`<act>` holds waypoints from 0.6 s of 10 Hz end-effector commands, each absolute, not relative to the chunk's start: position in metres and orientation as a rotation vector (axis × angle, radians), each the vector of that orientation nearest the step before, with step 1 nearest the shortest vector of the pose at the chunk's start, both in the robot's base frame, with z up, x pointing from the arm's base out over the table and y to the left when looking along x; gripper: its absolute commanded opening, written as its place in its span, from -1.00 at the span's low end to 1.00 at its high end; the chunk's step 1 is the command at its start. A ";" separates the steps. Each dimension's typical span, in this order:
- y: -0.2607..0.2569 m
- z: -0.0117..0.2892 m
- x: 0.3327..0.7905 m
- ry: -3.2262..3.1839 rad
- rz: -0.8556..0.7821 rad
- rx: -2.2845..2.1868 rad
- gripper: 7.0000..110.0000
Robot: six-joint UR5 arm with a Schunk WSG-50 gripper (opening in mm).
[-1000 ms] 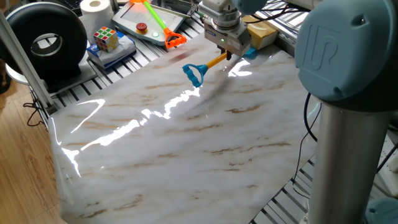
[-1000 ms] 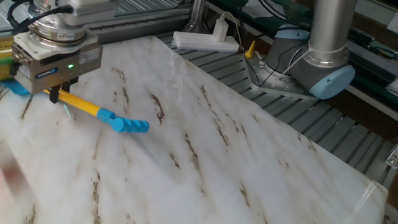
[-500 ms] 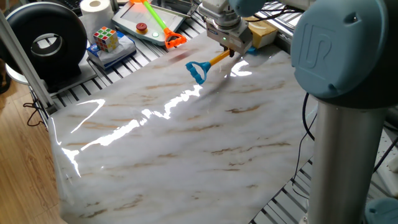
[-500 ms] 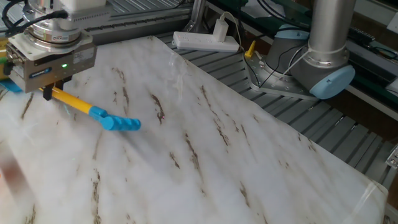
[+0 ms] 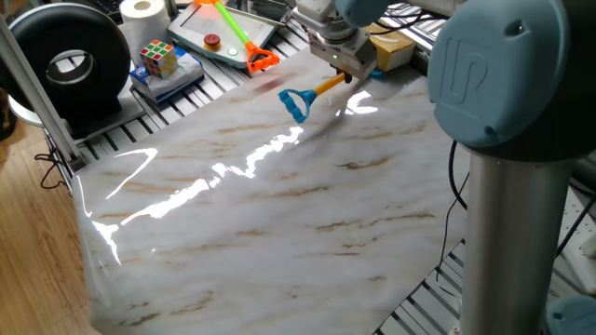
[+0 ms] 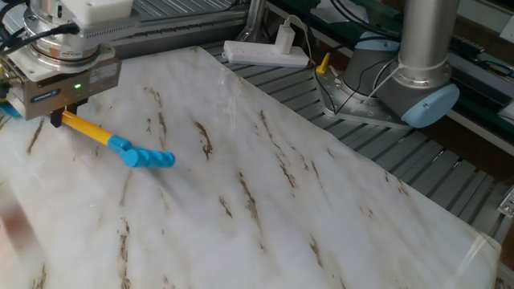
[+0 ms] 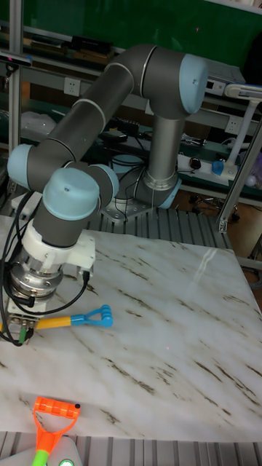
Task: Use a shovel to scoop up an object
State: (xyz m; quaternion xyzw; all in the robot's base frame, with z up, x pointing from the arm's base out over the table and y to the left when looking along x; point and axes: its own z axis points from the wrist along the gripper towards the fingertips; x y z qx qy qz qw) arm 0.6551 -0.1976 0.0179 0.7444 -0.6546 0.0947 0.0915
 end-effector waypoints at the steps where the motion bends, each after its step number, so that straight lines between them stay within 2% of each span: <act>1: -0.185 0.022 0.658 -1.996 0.291 2.159 -1.00; 6: -0.174 0.031 0.660 -1.964 0.362 2.099 -1.00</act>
